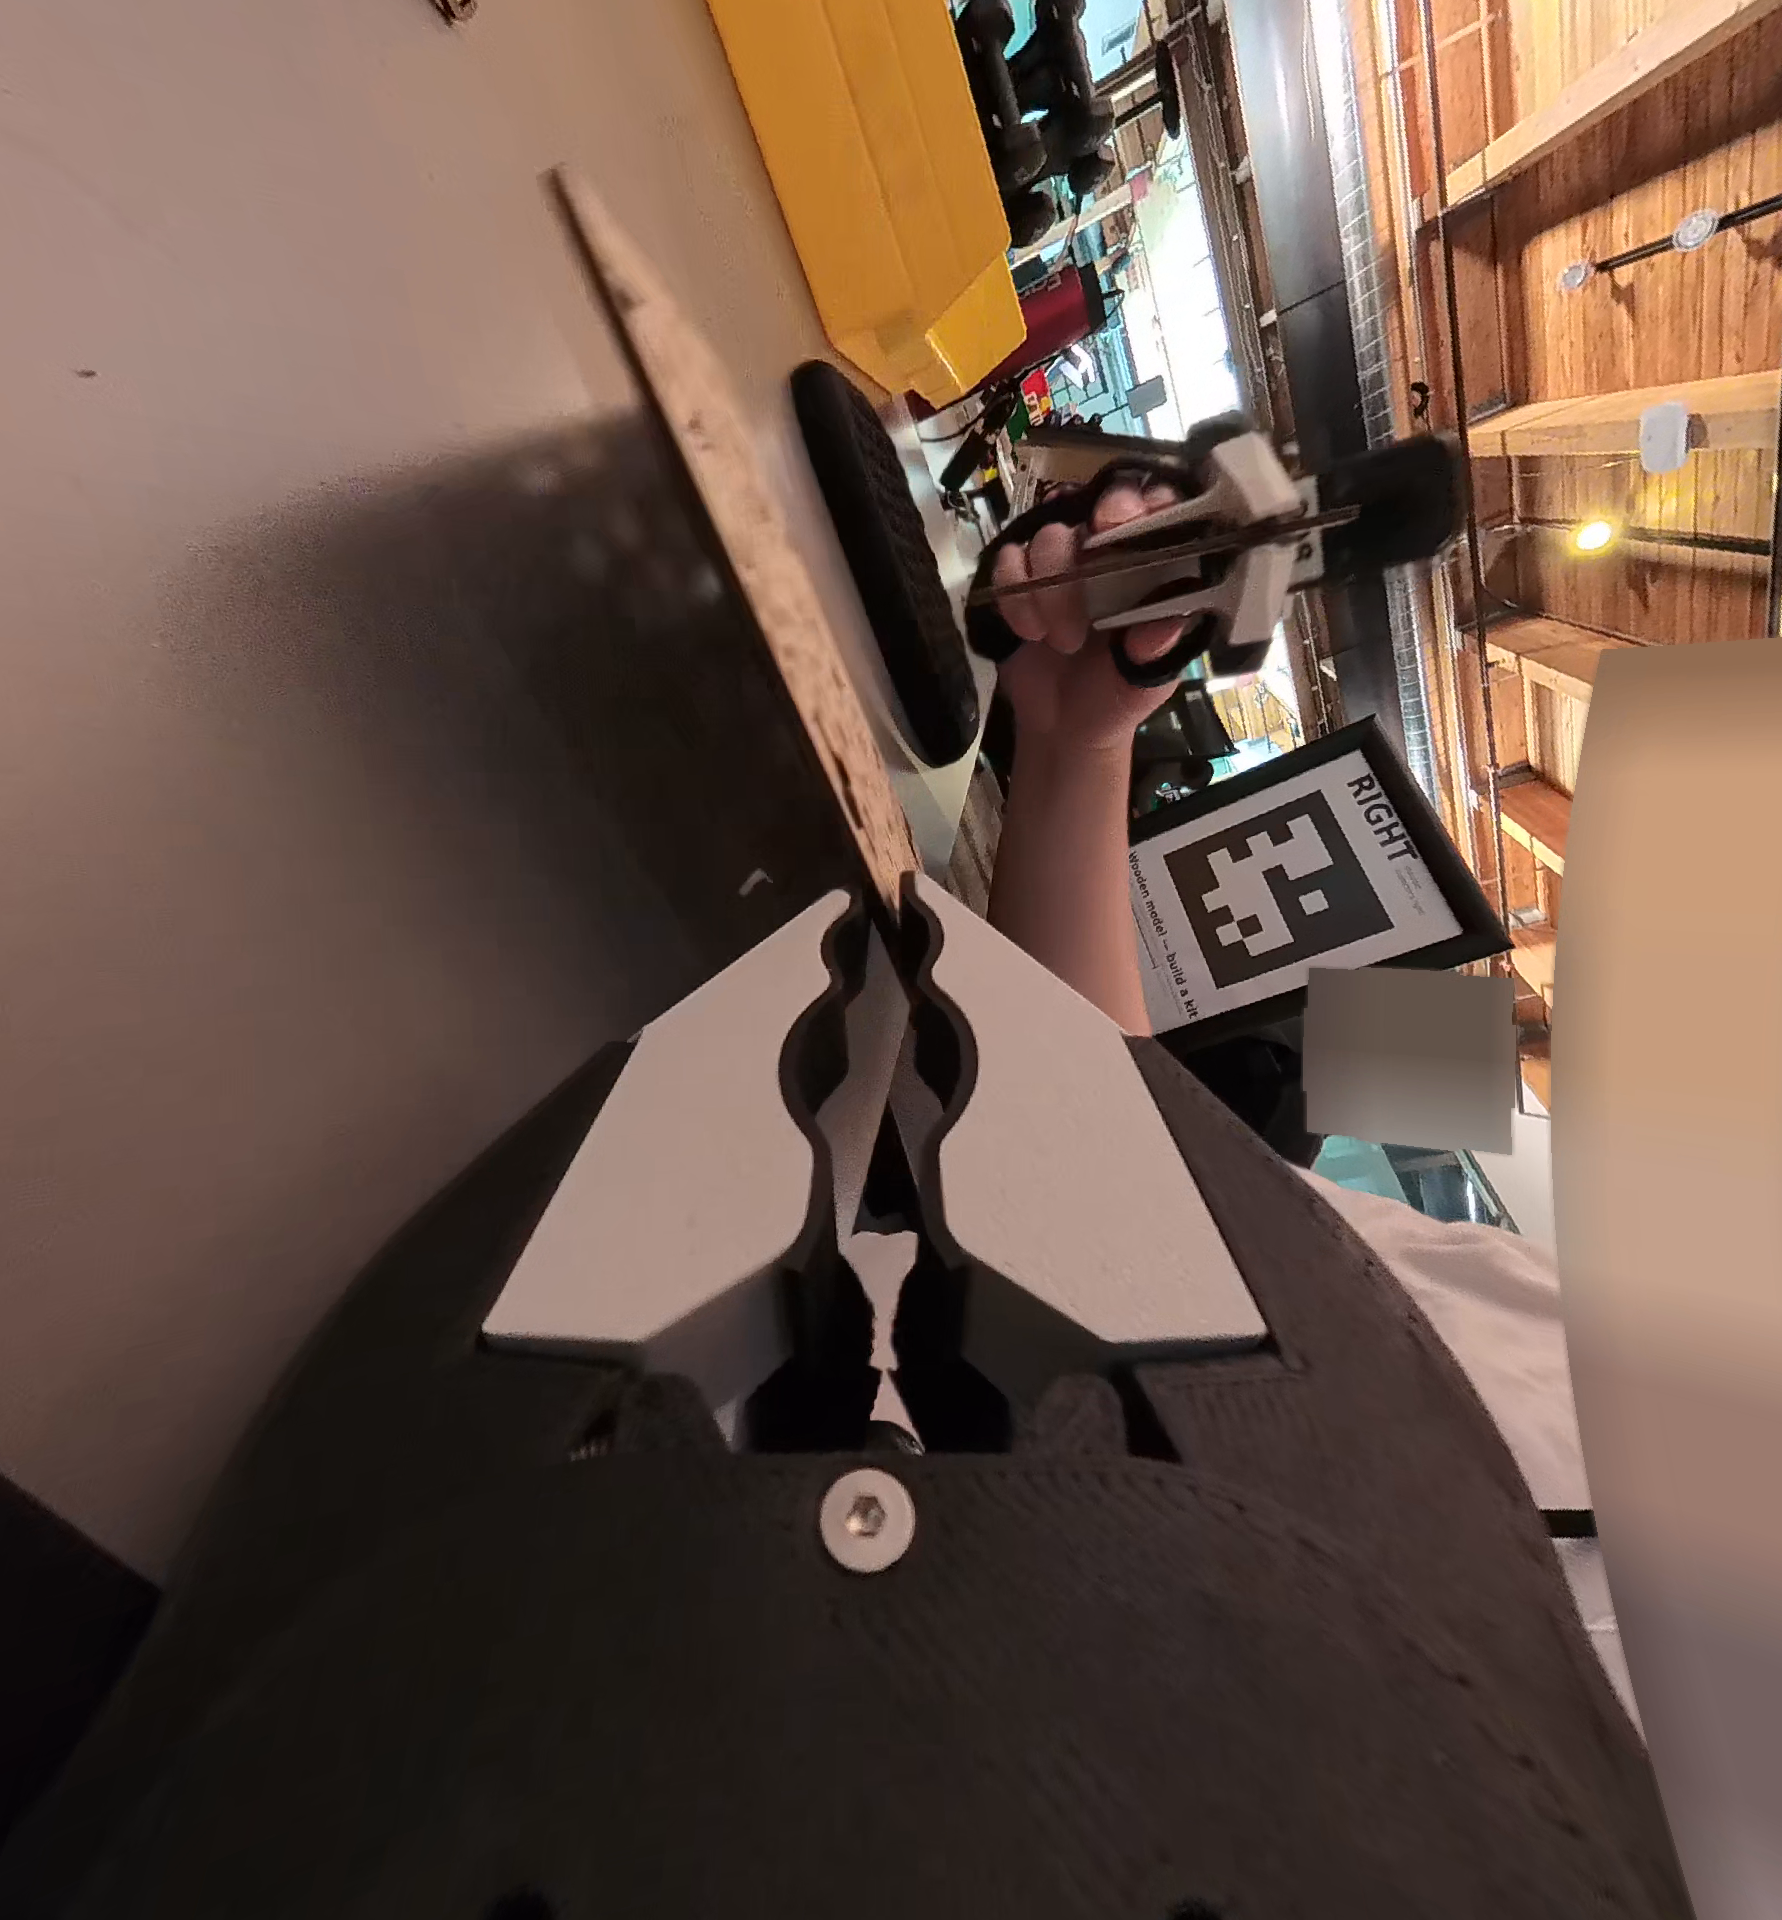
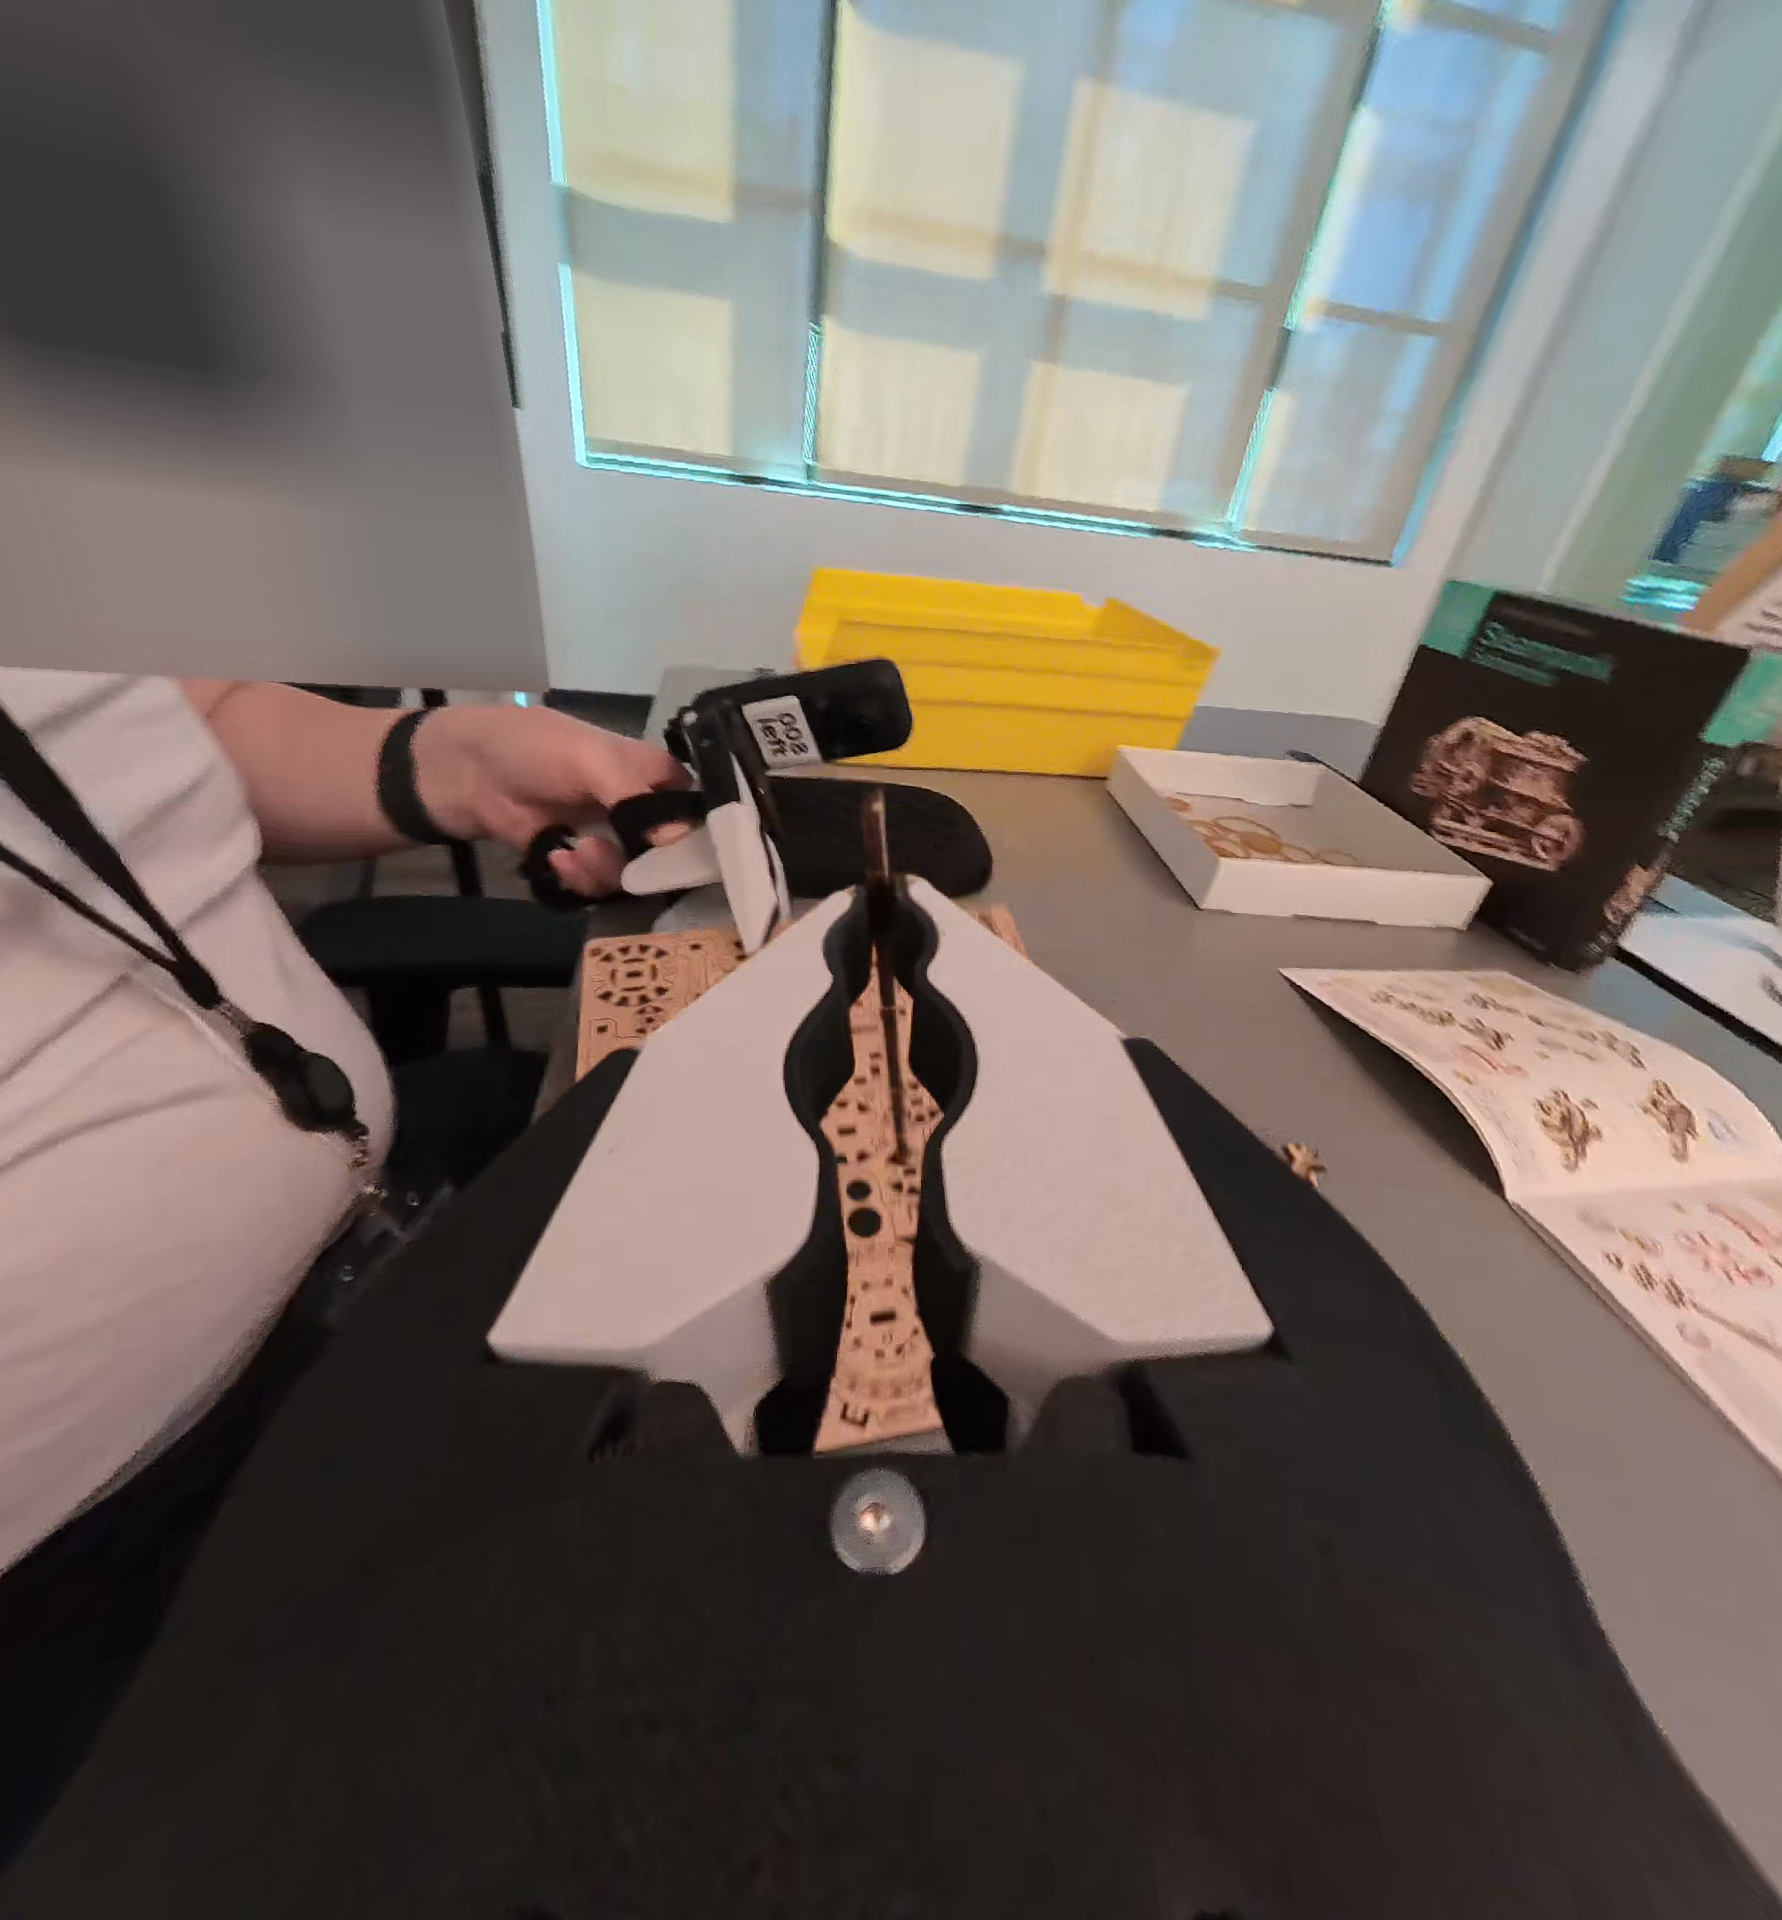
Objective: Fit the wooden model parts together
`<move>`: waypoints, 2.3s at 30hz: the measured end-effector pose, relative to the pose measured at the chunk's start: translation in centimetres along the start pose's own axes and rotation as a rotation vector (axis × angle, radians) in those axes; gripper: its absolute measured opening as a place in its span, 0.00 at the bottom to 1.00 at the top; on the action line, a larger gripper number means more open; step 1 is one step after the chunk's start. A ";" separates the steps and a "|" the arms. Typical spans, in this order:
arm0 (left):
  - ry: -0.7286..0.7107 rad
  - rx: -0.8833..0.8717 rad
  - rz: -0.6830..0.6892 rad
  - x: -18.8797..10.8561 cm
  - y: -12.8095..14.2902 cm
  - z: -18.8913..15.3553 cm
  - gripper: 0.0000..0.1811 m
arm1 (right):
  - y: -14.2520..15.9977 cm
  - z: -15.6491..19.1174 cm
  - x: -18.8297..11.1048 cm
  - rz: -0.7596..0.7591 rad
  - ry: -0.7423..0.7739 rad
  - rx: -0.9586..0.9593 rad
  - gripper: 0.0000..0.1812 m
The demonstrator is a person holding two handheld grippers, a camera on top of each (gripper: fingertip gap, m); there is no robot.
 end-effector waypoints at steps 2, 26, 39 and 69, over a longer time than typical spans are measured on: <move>-0.008 0.001 0.006 0.1 0.1 0.1 0.01 | -0.9 -0.7 -0.4 -0.030 -0.007 0.002 0.01; -0.044 -0.010 0.032 0.3 0.3 0.6 0.02 | 2.2 2.1 11.9 -0.012 0.431 0.380 0.01; -0.038 -0.004 0.020 0.2 0.2 0.5 0.01 | 1.7 2.2 12.7 0.122 0.425 0.218 0.01; -0.029 0.011 0.011 0.2 0.2 0.3 0.02 | 2.3 2.3 10.8 0.085 0.496 0.257 0.02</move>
Point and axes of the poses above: each gripper's, where its closed fingertips meet, x out along the fingers, y out of its underside, z = x × y across the jaws, the point moved 3 cm from there along -x, back along the fingers, and after that the axes turned 1 degree about -z, right-handed, at the moved point
